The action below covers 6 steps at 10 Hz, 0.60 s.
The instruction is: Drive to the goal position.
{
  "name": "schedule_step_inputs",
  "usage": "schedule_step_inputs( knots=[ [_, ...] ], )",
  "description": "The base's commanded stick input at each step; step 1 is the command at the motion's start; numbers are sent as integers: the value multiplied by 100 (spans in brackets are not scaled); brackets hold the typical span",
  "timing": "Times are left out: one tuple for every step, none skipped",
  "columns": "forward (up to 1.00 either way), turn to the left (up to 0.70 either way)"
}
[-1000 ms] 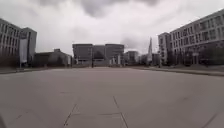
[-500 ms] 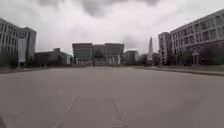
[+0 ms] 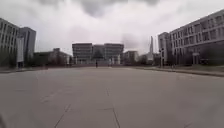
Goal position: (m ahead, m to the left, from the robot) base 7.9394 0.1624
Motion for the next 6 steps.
schedule_step_inputs(
  knots=[
    [60,1],
    [60,1],
    [60,1],
    [60,1],
    [60,1],
    [60,1]
  ],
)
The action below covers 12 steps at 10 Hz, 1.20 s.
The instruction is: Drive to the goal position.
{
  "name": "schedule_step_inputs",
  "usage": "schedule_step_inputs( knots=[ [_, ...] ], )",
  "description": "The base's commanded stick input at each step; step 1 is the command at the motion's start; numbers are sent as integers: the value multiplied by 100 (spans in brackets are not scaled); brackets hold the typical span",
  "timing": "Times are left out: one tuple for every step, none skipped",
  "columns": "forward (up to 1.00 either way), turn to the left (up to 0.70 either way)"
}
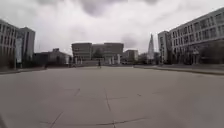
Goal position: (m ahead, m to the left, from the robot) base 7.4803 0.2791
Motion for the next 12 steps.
schedule_step_inputs(
  knots=[
    [60,1],
    [60,1],
    [60,1],
    [60,1],
    [60,1],
    [60,1],
    [60,1],
    [60,1],
    [60,1],
    [60,1],
    [60,1],
    [60,1]
  ],
)
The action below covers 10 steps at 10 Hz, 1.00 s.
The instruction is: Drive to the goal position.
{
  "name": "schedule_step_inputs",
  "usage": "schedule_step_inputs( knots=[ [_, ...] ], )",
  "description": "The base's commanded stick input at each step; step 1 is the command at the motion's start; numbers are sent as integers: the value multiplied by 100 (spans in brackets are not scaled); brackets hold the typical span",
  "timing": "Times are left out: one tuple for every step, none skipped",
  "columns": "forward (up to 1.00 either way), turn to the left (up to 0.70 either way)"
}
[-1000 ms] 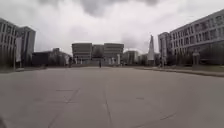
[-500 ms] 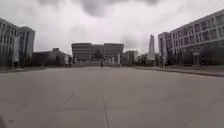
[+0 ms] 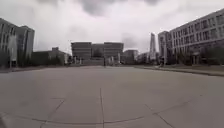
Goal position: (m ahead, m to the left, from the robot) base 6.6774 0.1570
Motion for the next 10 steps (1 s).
schedule_step_inputs(
  knots=[
    [60,1],
    [60,1],
    [60,1],
    [60,1],
    [60,1],
    [60,1],
    [60,1],
    [60,1],
    [60,1],
    [60,1]
  ],
)
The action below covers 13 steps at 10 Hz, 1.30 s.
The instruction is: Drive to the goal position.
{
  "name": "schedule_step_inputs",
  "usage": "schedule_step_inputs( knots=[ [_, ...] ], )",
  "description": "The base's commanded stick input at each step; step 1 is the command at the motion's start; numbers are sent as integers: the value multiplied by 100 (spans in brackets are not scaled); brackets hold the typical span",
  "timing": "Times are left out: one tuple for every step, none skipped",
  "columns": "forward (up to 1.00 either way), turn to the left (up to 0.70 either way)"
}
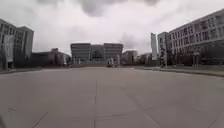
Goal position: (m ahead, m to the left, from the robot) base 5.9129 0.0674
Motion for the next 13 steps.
schedule_step_inputs(
  knots=[
    [60,1],
    [60,1],
    [60,1],
    [60,1],
    [60,1],
    [60,1],
    [60,1],
    [60,1],
    [60,1],
    [60,1],
    [60,1],
    [60,1],
    [60,1]
  ],
)
